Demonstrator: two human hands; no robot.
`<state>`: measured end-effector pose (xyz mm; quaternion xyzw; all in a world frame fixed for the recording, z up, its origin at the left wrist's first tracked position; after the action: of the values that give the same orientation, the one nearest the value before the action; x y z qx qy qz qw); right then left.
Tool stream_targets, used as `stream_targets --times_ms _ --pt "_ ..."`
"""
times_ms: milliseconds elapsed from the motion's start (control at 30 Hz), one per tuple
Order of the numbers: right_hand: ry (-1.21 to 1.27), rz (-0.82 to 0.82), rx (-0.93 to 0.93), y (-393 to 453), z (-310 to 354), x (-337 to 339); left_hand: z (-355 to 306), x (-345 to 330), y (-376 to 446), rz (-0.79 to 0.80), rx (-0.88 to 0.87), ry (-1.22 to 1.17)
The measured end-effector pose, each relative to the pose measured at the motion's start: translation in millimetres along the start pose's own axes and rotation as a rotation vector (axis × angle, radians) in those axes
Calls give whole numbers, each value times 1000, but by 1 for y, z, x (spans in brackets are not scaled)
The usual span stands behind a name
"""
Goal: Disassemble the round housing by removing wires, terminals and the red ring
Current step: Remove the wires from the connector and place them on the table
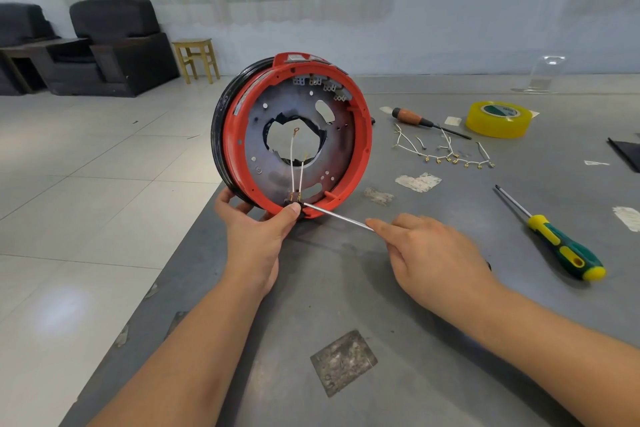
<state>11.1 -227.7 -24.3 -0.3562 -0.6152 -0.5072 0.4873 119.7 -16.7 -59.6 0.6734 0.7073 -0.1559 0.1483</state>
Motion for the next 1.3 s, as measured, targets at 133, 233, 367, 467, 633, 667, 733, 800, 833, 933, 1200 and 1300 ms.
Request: stream_targets --times_ms 133,233,367,467,633,667,733,800,833,933,1200,1300 --pt "-70 -1 6 0 5 -5 2 1 0 -13 29 -37" --pt "-158 -6 49 -1 18 -3 3 2 1 -25 44 -92" --pt "-282 -62 71 -1 29 2 1 2 0 -34 44 -122" --pt "-287 -7 69 0 31 0 0 2 -1 -49 41 -118" --pt "-222 30 94 1 41 -2 0 3 -1 -64 53 -134" --pt "-186 18 100 1 42 -4 0 3 0 -67 59 -139" --pt "-185 44 92 2 41 -3 0 4 0 -70 64 -151" --pt "-212 58 81 2 40 -3 0 3 0 -69 62 -151" --pt "-182 67 84 2 40 -6 0 3 0 -67 62 -149" --pt "-115 10 92 3 38 -10 -1 2 -1 -68 61 -148" --pt "81 87 36 6 31 -12 0 0 -1 -63 60 -124" --pt "146 70 34 6 31 -11 0 2 -1 -59 60 -120"
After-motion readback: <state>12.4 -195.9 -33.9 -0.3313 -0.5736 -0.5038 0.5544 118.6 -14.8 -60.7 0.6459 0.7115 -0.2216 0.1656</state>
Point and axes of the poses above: each hand's wrist, its own y-axis towards the middle knuckle, its own x-axis out of the back of the hand, z = x × y, the point moved 6 cm from there along y, towards the middle knuckle, and after that the axes turned 8 degrees about x, right-handed, at the moved point
